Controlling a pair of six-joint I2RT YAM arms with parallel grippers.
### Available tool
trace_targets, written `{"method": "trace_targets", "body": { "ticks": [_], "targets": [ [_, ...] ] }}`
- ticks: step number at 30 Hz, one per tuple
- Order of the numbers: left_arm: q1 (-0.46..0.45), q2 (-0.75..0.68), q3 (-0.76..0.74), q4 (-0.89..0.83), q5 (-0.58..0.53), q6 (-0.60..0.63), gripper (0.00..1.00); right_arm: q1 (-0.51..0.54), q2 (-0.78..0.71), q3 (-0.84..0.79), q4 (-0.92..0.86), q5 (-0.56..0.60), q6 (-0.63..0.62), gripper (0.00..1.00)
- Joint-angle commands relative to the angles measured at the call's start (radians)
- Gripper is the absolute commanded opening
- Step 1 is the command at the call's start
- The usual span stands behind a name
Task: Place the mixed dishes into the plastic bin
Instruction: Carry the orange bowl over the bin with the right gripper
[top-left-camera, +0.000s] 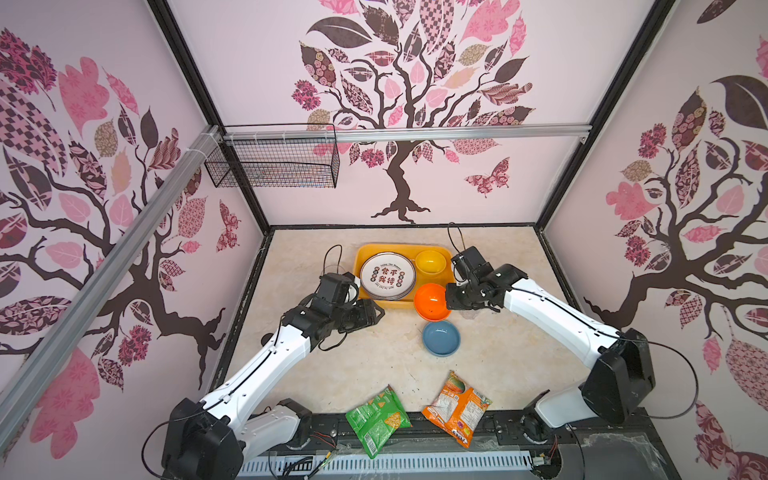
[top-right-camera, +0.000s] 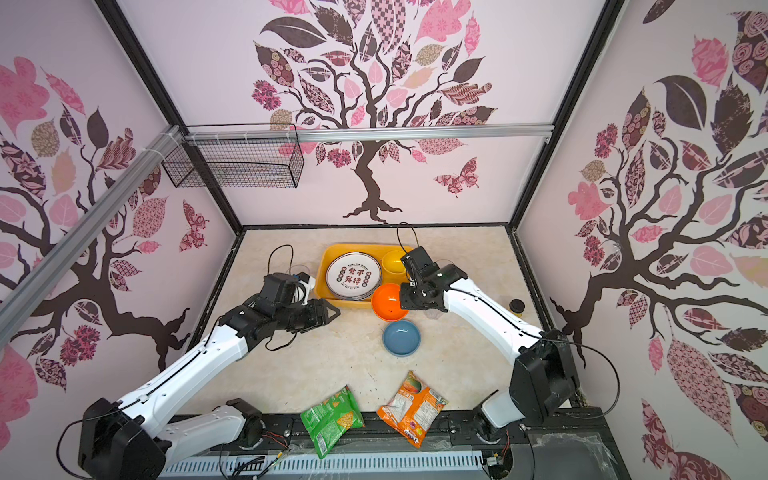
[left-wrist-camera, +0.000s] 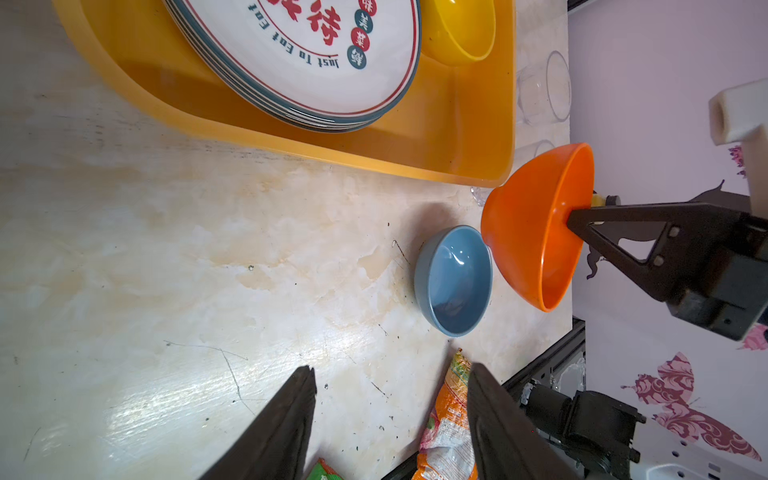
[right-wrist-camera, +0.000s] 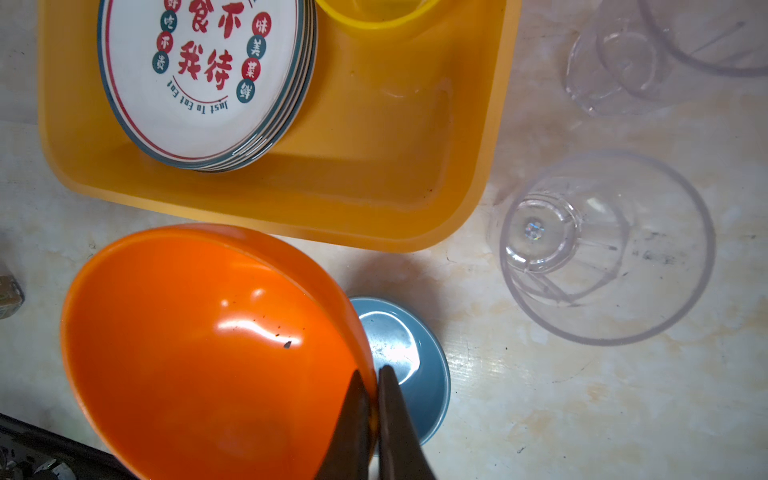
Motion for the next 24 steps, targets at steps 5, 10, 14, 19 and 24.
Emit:
{"method": "trace_targets", "body": {
  "ticks": [5, 10, 14, 19, 24],
  "targets": [
    [0.015, -0.016, 0.032, -0.031, -0.029, 0.017, 0.61, -0.013, 0.083, 0.119, -0.010, 0.011, -0.023, 0.01],
    [0.018, -0.017, 0.042, -0.034, -0.035, 0.014, 0.61, -0.042, 0.139, 0.205, -0.013, 0.010, -0.035, 0.01],
    [0.020, -0.020, 0.035, -0.036, -0.035, 0.008, 0.61, -0.074, 0.192, 0.273, -0.019, 0.010, -0.043, 0.01],
    [0.020, -0.029, 0.019, -0.025, -0.029, -0.003, 0.62, -0.115, 0.257, 0.341, -0.027, 0.013, -0.040, 0.01],
    [0.020, -0.032, 0.011, -0.024, -0.025, -0.007, 0.62, -0.138, 0.313, 0.391, -0.020, 0.041, -0.031, 0.01]
  ]
}}
